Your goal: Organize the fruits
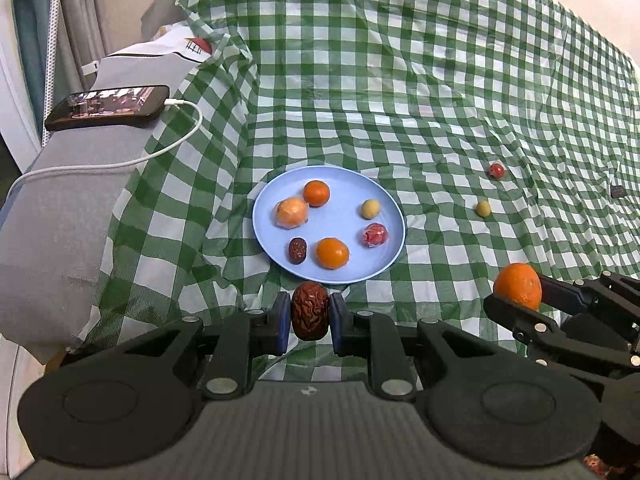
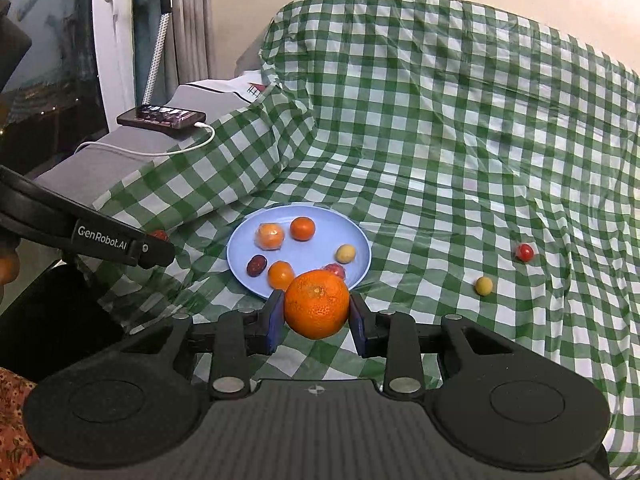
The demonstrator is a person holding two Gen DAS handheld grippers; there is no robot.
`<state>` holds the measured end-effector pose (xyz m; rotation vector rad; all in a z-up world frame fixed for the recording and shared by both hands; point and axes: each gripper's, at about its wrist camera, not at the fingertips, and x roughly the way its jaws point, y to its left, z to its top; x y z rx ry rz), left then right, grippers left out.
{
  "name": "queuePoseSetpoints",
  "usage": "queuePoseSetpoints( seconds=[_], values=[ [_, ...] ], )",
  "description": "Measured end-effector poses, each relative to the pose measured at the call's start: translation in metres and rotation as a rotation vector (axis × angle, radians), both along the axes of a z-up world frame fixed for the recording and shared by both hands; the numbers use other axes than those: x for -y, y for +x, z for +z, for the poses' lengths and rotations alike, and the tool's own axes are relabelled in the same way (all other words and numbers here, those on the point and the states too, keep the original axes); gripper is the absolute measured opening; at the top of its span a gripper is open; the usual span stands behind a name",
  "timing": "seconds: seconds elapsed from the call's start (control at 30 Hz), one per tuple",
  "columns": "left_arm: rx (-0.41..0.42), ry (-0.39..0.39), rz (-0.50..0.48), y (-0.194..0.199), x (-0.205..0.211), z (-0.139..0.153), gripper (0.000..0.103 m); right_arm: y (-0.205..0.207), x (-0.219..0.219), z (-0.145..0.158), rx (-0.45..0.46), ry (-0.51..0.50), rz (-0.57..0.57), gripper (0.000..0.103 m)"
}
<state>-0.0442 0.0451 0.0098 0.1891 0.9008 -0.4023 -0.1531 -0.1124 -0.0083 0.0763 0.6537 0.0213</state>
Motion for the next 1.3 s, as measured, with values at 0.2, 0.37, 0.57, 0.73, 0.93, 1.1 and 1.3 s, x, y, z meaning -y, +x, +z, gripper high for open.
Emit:
queuePoseSetpoints(
  seconds=[0.2, 0.37, 0.57, 0.73, 0.93, 1.1, 1.3],
  values=[
    [0.001, -0.002, 0.007, 0.002, -0.001, 0.0, 0.022, -0.001, 0.001, -0.002, -0.002, 0.001, 0.001, 0.035],
    [0.0, -0.003, 0.008, 0.002, -0.002, -0.001, 0.022, -0.001, 0.002, -0.005, -0.011, 0.006, 0.0, 0.035],
    [-0.001, -0.007, 0.012, 0.004, -0.002, -0.001, 0.022, 0.003, 0.003, -0.008, -0.024, 0.008, 0.006, 0.035],
    [-0.005, -0.009, 0.022, 0.01, -0.003, -0.003, 0.022, 0.007, 0.004, -0.009, -0.033, 0.007, 0.009, 0.035],
    [-0.011, -0.015, 0.038, 0.019, -0.003, -0.004, 0.022, 0.012, 0.006, -0.012, -0.05, 0.009, 0.011, 0.035],
    [-0.018, -0.018, 0.049, 0.028, -0.002, -0.006, 0.022, 0.018, 0.004, -0.014, -0.066, 0.006, 0.015, 0.035],
    [-0.024, -0.017, 0.062, 0.04, -0.002, -0.009, 0.022, 0.03, 0.003, -0.018, -0.08, 0.0, 0.016, 0.035]
  ],
)
